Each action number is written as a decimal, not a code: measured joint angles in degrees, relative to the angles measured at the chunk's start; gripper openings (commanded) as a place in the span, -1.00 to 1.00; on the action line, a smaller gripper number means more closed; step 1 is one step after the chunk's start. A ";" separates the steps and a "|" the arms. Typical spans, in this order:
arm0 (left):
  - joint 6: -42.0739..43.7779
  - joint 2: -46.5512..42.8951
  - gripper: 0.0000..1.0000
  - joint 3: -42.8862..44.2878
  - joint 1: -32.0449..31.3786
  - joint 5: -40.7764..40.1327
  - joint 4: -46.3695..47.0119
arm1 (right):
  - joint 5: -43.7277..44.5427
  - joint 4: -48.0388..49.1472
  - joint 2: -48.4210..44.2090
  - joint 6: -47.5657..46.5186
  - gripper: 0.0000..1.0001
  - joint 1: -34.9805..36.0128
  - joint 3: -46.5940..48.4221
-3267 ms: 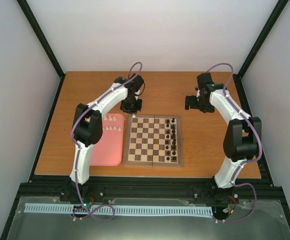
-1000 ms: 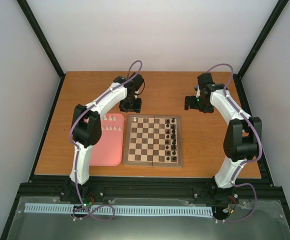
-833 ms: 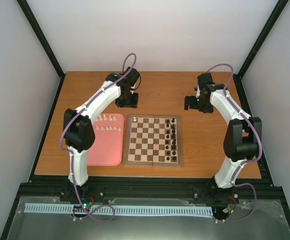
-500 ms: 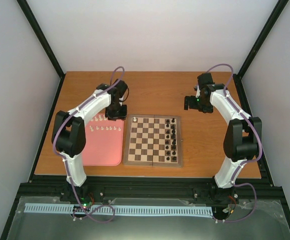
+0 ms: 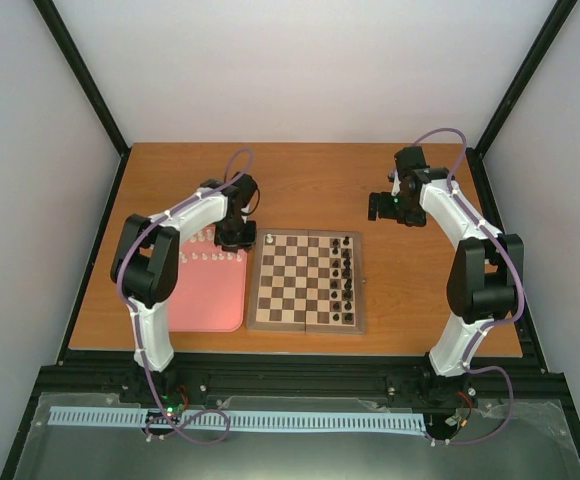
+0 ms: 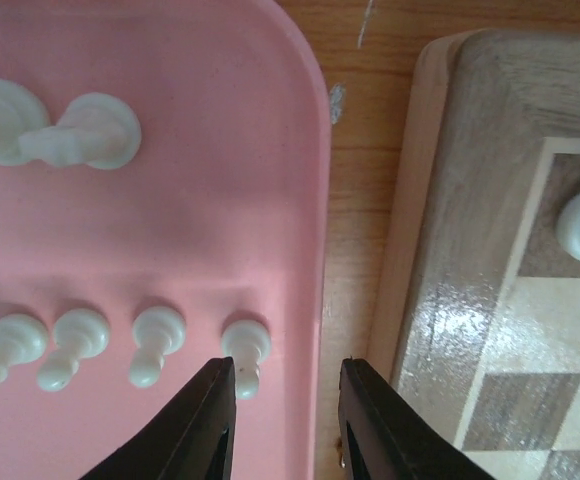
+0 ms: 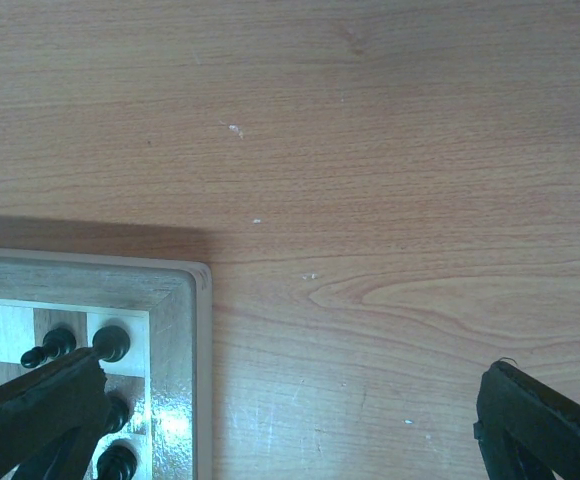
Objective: Set up the chess pieces on the board
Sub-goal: Pick up the chess piece from the storage box.
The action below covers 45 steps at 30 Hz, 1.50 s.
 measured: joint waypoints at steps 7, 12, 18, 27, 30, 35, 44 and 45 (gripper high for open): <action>-0.04 0.87 -0.40 -0.66 0.26 -0.28 0.85 | 0.00 0.02 0.00 0.00 1.00 0.00 0.00; -0.04 0.87 -0.40 -1.07 0.42 -0.46 1.25 | 0.00 0.02 0.00 0.00 1.00 0.00 0.00; -0.13 0.87 -0.40 -2.91 0.46 -0.66 1.29 | 0.00 0.02 0.00 0.00 1.00 0.00 -0.02; -0.46 1.44 -0.59 -3.13 0.50 -1.27 1.40 | 0.00 0.02 0.00 0.00 1.00 0.00 -0.26; -0.57 2.10 -0.66 -3.13 0.50 -1.42 1.46 | 0.00 0.00 0.00 0.00 1.00 0.00 -0.28; -0.63 2.54 -0.75 -2.93 0.52 -1.60 1.49 | 0.00 0.00 0.00 0.00 1.00 0.00 -0.28; -0.61 2.54 -0.99 -2.43 0.52 -1.86 1.36 | 0.00 0.02 0.00 0.00 1.00 0.00 -0.28; -0.61 2.54 -0.98 -2.34 0.52 -1.92 1.20 | 0.00 0.02 0.00 0.00 1.00 0.00 -0.28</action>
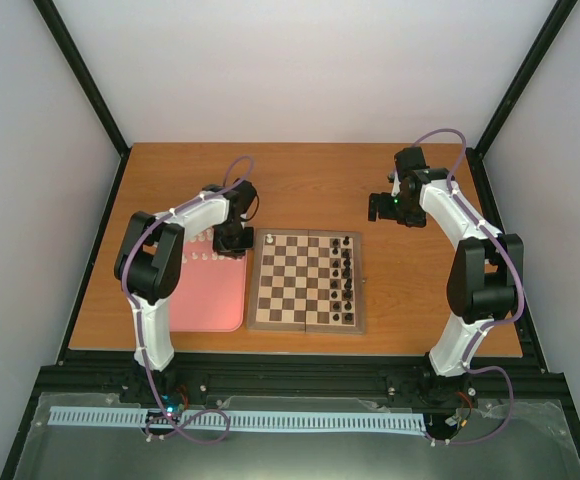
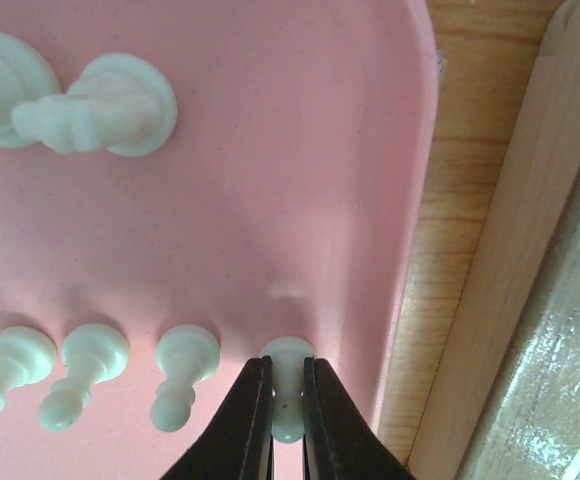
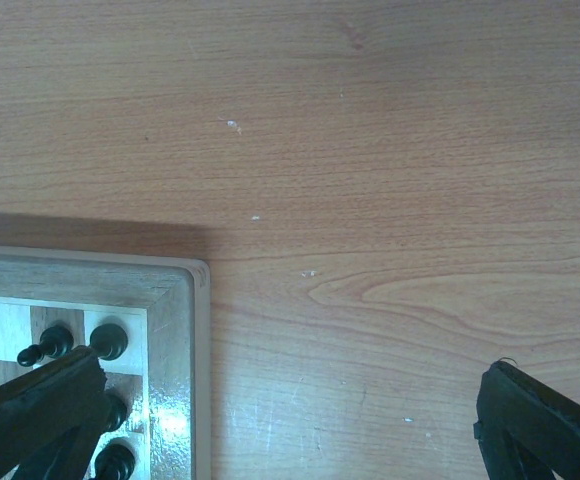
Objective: Set up the chess pieces on the board
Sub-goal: Pick up the chess piece from the storage box, then place the chess piece on the chessboard.
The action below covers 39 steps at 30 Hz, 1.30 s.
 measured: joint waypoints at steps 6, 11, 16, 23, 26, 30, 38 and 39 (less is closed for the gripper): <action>0.07 0.00 -0.98 2.08 0.00 -0.52 -2.60 | 0.00 0.00 0.00 0.00 1.00 0.00 0.02; 1.05 0.00 -0.99 10.97 -0.74 -0.87 -7.34 | -0.02 0.00 0.00 0.02 1.00 0.00 0.00; 1.55 0.15 -0.98 22.69 -2.97 -0.39 -10.49 | 0.00 0.00 0.00 0.02 1.00 0.00 0.02; 1.64 6.01 -0.98 32.04 -7.96 1.31 -13.81 | 0.02 0.00 0.00 0.02 1.00 0.00 0.00; 2.03 9.38 -0.98 34.14 -9.51 1.81 -14.49 | 0.02 0.00 0.00 0.02 1.00 0.00 0.00; 2.47 12.24 -0.98 35.28 -10.62 1.95 -15.37 | 0.04 -0.02 0.00 0.02 1.00 0.00 0.00; 2.67 14.56 -0.98 36.15 -10.84 1.95 -15.43 | 0.09 -0.02 0.00 0.00 1.00 0.00 -0.02; 2.67 14.88 -0.98 36.59 -10.84 1.95 -15.32 | 0.09 -0.02 0.00 0.00 1.00 0.00 -0.02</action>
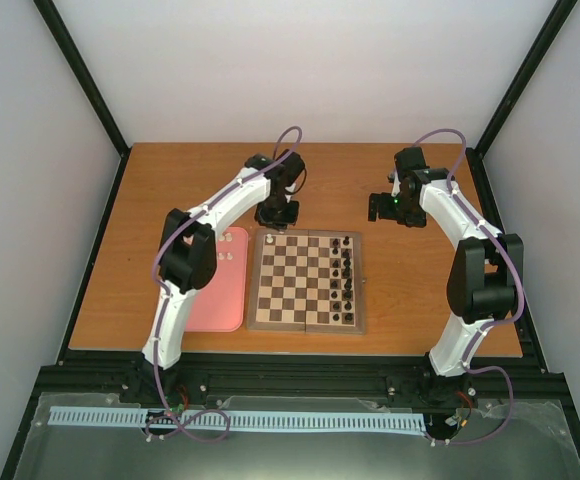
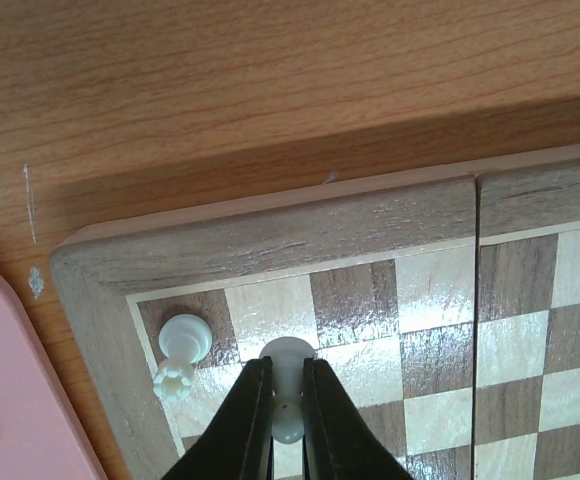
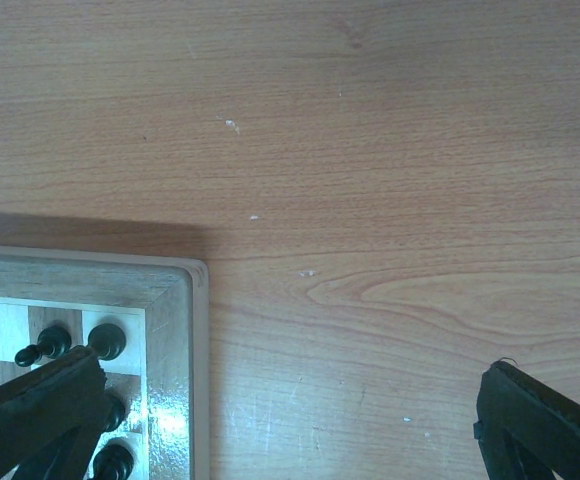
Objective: Set up the chess pieces on the board
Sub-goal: Place the chess piece on the chessboard.
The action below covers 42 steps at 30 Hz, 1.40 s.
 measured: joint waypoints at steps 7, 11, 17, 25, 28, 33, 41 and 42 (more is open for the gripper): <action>0.02 1.20 -0.96 0.81 -0.07 -0.02 0.17 | 0.15 0.00 0.00 0.00 1.00 0.00 -0.02; 0.04 2.47 -0.94 0.81 -0.09 -0.02 0.17 | 0.17 0.00 0.00 0.00 1.00 0.00 -0.04; 0.02 3.67 -0.93 0.81 -0.09 -0.04 0.17 | 0.17 0.00 0.00 0.00 1.00 0.00 -0.31; 0.02 3.72 -0.93 0.76 -0.09 -0.26 0.33 | 0.17 0.00 0.00 -0.02 1.00 0.00 -0.31; 0.02 3.78 -0.93 0.76 -0.09 -0.26 0.33 | 0.17 0.00 0.00 -0.02 1.00 0.00 -0.33; 0.04 3.78 -0.93 0.76 -0.09 -0.26 0.31 | 0.15 0.00 0.00 0.00 1.00 0.00 -0.33; 0.20 3.80 -0.93 0.35 -0.09 -0.59 0.26 | 0.13 0.00 0.00 -0.02 1.00 0.00 -0.33; 0.24 3.80 -0.93 0.26 -0.09 -0.66 0.26 | 0.13 0.00 0.00 0.00 1.00 0.00 -0.33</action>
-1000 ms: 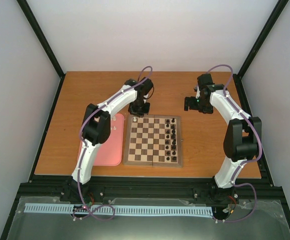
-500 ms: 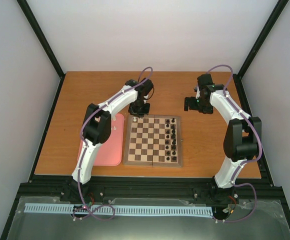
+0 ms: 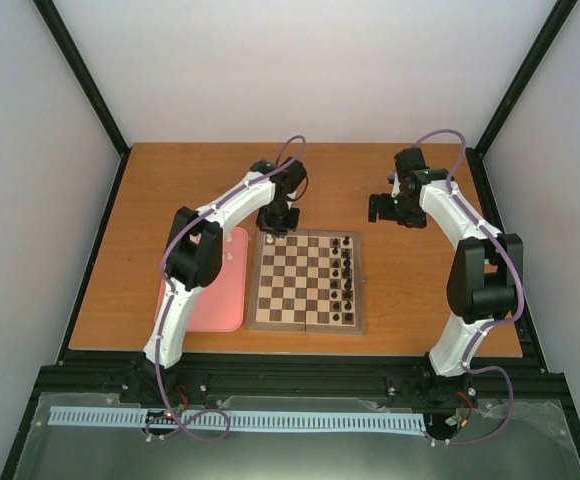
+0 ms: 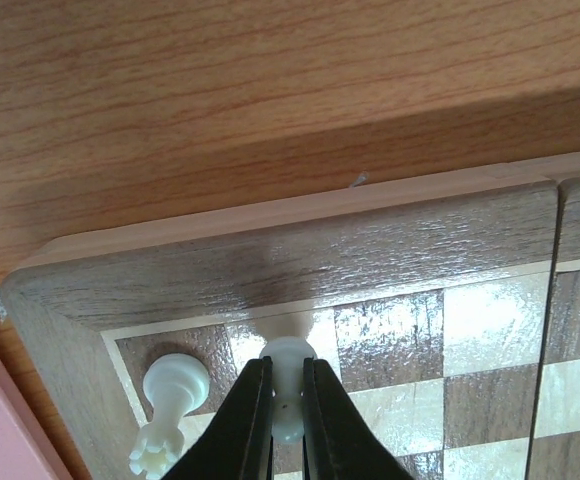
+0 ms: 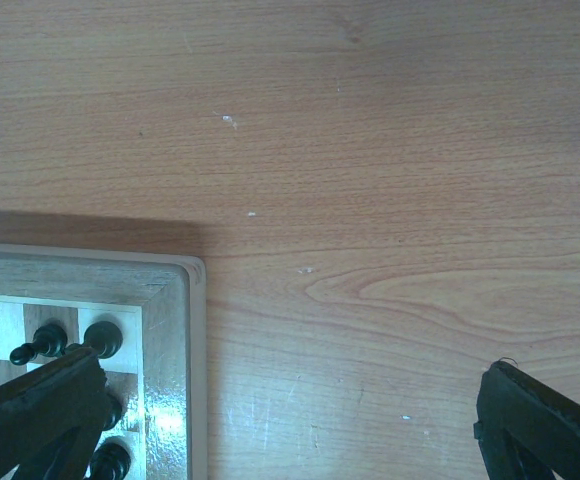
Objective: Set up the chess pieces on the board
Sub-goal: Place the chess piece on the chessboard.
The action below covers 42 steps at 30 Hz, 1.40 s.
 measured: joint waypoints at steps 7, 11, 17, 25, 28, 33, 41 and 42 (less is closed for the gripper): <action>0.31 0.00 -0.92 -1.38 0.00 -0.24 0.00 | -0.02 0.00 0.00 0.00 1.00 0.00 0.00; 0.33 0.00 -0.84 -1.51 0.00 -0.22 0.00 | -0.02 0.00 0.00 0.00 1.00 0.00 0.00; 0.57 0.00 -0.78 -1.53 0.00 -0.20 0.02 | -0.02 0.02 0.00 0.00 1.00 0.00 0.00; 0.74 0.20 -0.73 -1.51 0.00 -0.02 0.02 | 0.00 0.00 0.00 0.00 1.00 0.00 0.00; 0.74 0.20 -0.69 -1.51 0.00 0.04 0.02 | -0.02 0.02 0.00 -0.02 1.00 0.00 0.00; 0.87 0.20 -0.57 -1.51 0.00 0.24 0.02 | -0.04 0.02 0.00 0.00 1.00 0.00 0.00; 1.14 0.26 -0.52 -1.40 0.00 0.39 0.00 | -0.22 0.02 0.00 -0.04 1.00 0.00 0.00; 1.14 0.33 -0.52 -1.25 0.00 0.39 0.00 | -0.22 0.02 0.00 -0.04 1.00 0.00 0.00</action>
